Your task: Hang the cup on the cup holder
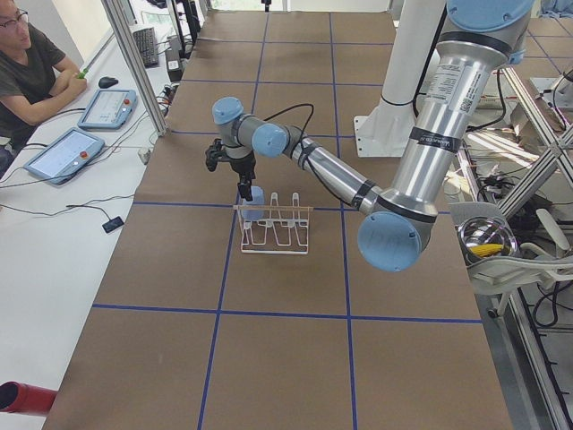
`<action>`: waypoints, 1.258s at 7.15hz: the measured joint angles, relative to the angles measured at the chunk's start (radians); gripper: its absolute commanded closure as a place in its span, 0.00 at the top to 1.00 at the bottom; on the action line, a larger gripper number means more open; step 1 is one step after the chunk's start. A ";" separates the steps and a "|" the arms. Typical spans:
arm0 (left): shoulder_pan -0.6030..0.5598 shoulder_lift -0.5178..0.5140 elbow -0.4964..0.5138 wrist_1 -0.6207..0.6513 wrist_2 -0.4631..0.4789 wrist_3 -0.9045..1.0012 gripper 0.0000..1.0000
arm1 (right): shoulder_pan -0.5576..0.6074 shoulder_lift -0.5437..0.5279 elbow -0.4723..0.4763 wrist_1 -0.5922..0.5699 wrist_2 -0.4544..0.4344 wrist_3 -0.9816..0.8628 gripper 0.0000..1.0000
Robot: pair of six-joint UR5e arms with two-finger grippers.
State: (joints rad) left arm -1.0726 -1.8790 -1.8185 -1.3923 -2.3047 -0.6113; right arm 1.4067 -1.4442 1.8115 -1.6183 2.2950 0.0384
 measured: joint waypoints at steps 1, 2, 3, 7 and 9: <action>-0.005 0.001 -0.015 0.001 -0.010 0.007 0.98 | 0.000 0.003 0.000 0.000 0.001 0.000 1.00; -0.028 0.005 -0.041 0.003 -0.009 0.038 0.98 | -0.001 0.005 0.000 -0.001 0.003 0.001 1.00; -0.072 0.015 -0.063 0.004 0.005 0.111 0.98 | 0.001 0.008 0.000 -0.017 0.005 0.001 1.00; -0.283 0.118 -0.037 0.002 0.082 0.512 0.98 | 0.065 -0.001 0.031 -0.116 0.024 0.000 1.00; -0.336 0.242 -0.052 -0.016 0.078 0.539 0.98 | 0.080 -0.026 0.066 -0.149 0.038 0.000 1.00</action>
State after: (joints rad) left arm -1.4090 -1.6368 -1.8700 -1.4087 -2.2264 -0.0723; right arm 1.4870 -1.4704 1.8773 -1.7671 2.3326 0.0387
